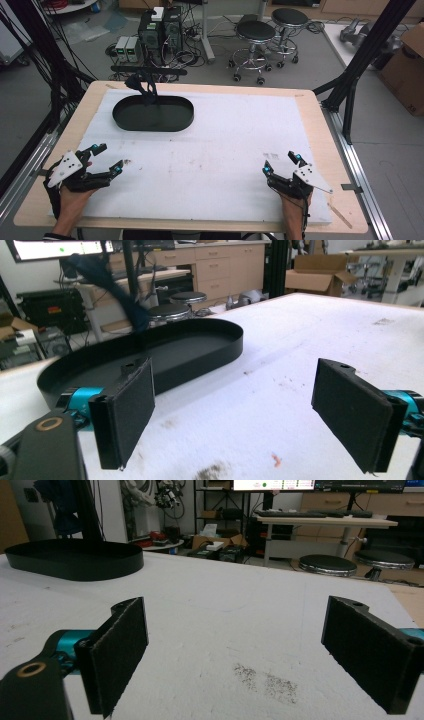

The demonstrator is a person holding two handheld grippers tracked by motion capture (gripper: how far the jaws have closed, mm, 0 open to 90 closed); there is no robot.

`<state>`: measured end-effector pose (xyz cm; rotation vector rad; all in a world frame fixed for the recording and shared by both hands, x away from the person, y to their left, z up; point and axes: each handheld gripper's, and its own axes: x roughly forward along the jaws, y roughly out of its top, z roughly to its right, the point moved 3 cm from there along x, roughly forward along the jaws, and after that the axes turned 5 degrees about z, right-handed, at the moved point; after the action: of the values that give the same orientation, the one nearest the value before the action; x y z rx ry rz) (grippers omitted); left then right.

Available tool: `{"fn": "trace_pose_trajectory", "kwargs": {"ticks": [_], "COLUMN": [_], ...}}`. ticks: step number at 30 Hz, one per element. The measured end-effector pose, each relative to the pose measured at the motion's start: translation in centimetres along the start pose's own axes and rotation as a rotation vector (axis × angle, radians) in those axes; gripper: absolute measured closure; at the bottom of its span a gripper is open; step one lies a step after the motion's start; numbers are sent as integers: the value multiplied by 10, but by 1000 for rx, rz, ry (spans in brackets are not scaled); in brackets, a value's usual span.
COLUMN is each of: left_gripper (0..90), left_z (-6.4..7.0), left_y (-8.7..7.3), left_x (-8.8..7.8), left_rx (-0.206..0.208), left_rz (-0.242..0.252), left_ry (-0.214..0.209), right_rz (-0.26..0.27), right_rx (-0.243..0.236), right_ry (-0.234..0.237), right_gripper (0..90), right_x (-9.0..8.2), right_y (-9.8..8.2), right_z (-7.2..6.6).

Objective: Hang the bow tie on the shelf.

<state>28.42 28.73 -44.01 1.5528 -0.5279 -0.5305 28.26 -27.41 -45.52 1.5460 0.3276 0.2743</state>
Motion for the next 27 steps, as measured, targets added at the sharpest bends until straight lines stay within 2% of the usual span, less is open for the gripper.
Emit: {"fn": "trace_pose_trajectory", "kwargs": {"ticks": [4,6,9,12,27], "left_gripper": [178,178,178,173,173], "left_z": [1,0,-3,-3,-4], "left_y": [-9,-10,-14,-14,-14], "left_x": [1,0,-1,-3,-4], "left_rx": [-2,4,-39,-46,-53], "left_rz": [10,42,69,91,104], "left_ry": [9,18,23,24,19], "right_rz": [2,3,7,8,28], "right_rx": [-5,2,-6,-12,-3], "right_ry": [-2,-5,-4,-8,-6], "right_gripper": [104,104,104,105,104], "right_x": [0,-1,-1,-1,-3], "right_y": [0,0,0,0,0], "right_z": [0,-1,0,-1,-1]}}
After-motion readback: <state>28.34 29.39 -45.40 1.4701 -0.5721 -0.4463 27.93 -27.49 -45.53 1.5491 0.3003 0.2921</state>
